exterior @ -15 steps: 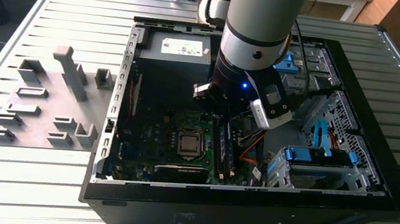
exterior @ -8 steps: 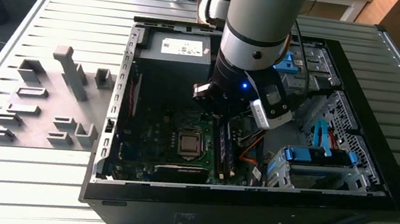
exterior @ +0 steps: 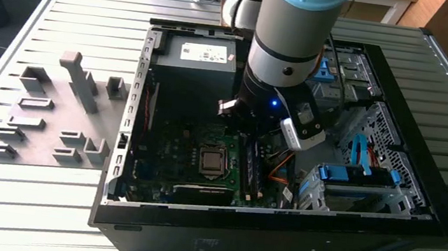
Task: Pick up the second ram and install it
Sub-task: 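Insert the second ram into the second slot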
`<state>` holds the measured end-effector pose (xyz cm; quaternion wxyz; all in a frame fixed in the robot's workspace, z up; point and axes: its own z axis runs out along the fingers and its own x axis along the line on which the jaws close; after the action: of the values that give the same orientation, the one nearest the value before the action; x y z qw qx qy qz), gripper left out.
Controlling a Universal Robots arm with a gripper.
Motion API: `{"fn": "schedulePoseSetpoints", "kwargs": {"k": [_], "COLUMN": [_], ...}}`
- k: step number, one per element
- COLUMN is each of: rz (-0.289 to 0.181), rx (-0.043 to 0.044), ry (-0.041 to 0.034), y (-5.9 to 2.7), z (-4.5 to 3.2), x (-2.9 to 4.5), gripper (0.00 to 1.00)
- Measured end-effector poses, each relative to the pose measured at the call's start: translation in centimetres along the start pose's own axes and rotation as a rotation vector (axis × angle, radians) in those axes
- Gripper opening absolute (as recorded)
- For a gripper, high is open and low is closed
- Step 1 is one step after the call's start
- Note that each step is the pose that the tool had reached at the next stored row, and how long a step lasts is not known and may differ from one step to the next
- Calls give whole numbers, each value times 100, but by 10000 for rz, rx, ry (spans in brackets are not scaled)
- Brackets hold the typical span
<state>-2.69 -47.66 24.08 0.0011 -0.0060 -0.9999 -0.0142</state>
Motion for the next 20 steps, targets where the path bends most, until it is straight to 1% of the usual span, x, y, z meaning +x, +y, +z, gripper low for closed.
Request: {"fn": "schedulePoseSetpoints", "kwargs": {"k": [2,6,13,20], "rz": [1,1,1,-65], "rx": [3,6,20,24], "ry": [1,0,2,70], "y": [-1,-2,-21,-28], "z": [16,19,73,159], "x": [-4,-4,-5,-5], "gripper": [14,14,14,14]}}
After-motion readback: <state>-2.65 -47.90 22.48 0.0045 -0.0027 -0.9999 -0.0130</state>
